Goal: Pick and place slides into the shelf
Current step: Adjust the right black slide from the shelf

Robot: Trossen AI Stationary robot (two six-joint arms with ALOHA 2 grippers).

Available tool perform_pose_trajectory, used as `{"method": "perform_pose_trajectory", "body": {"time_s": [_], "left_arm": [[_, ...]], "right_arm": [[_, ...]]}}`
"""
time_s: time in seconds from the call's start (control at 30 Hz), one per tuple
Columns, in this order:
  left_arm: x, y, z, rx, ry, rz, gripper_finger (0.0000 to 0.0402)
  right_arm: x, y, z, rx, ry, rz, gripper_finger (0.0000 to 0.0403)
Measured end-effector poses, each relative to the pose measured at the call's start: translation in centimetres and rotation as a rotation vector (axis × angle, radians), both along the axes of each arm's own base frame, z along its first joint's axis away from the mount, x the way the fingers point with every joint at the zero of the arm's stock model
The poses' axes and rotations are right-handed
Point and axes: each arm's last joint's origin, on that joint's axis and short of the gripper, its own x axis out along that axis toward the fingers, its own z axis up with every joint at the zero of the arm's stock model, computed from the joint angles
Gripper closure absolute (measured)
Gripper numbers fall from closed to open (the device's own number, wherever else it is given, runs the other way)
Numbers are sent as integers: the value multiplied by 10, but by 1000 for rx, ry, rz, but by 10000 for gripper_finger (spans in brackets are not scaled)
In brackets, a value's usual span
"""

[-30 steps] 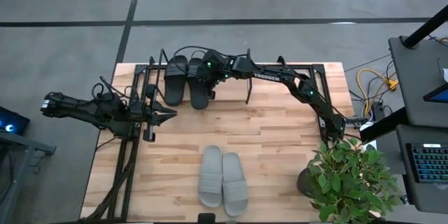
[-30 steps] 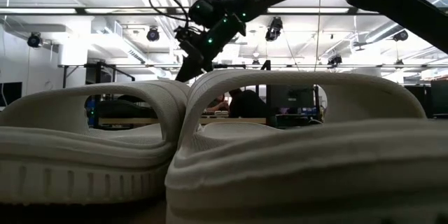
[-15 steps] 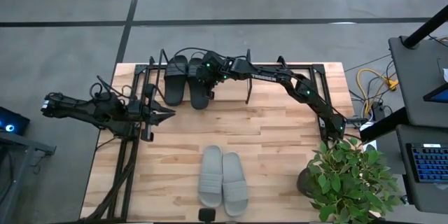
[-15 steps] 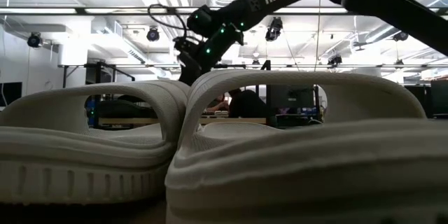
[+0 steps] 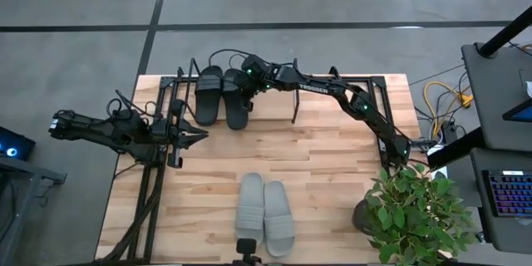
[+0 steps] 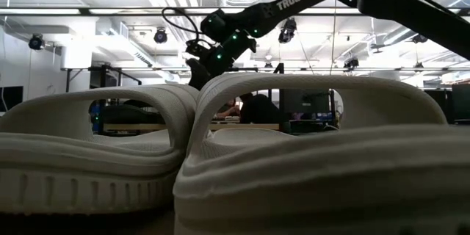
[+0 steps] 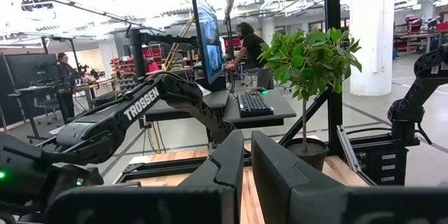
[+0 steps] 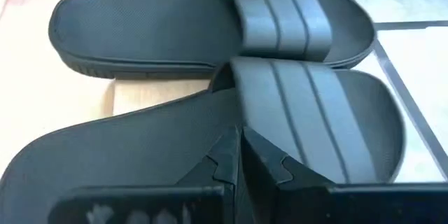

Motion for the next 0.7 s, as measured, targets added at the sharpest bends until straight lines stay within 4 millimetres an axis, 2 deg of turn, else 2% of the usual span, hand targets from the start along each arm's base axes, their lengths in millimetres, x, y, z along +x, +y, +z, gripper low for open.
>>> {"method": "perform_pose_trajectory", "body": {"time_s": [0.53, 0.7], "left_arm": [[0, 0, 0, 5, 1, 1, 387], [0, 0, 0, 5, 1, 1, 387]], "right_arm": [[2, -2, 4, 9, -43, -20, 394], [-3, 13, 4, 53, 52, 0, 394]]}}
